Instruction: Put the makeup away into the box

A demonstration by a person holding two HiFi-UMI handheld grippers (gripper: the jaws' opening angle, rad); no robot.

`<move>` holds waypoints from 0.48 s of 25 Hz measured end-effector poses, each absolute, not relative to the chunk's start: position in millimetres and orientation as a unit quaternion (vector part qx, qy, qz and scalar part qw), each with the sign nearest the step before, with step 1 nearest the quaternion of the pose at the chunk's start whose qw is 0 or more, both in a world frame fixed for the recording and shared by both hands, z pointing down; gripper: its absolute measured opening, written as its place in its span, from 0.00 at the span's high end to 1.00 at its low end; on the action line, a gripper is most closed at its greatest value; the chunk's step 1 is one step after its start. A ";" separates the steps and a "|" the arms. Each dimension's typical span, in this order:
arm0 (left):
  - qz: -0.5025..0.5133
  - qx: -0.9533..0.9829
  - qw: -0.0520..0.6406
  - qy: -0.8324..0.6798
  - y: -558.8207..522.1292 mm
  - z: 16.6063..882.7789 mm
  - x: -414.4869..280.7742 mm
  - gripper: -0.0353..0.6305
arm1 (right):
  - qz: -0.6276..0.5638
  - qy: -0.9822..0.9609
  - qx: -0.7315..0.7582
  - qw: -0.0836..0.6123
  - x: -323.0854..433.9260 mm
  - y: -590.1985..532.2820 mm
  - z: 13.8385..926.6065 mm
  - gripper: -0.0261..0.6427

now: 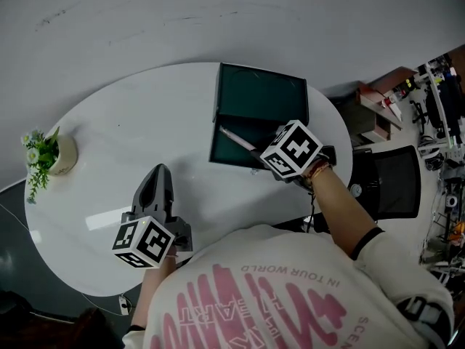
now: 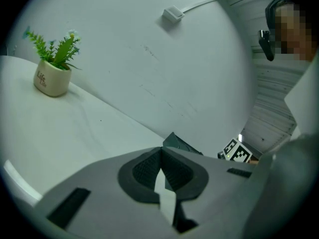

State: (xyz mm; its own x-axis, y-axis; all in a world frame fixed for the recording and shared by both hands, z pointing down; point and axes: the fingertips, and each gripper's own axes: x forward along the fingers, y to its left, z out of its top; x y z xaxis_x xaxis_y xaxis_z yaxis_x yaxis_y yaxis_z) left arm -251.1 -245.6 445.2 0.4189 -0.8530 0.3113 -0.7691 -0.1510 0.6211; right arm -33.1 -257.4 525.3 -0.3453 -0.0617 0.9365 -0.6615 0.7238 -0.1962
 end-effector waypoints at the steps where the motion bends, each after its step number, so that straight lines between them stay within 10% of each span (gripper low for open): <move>1: -0.056 0.757 0.370 -0.536 -246.1 445.5 -251.1 0.94 | 0.286 -0.768 0.233 0.523 -34.4 -257.7 527.0 0.87; 12: -0.050 0.758 0.366 -0.538 -254.5 448.3 -250.8 0.94 | 0.285 -0.756 0.228 0.544 -42.4 -261.1 543.9 0.86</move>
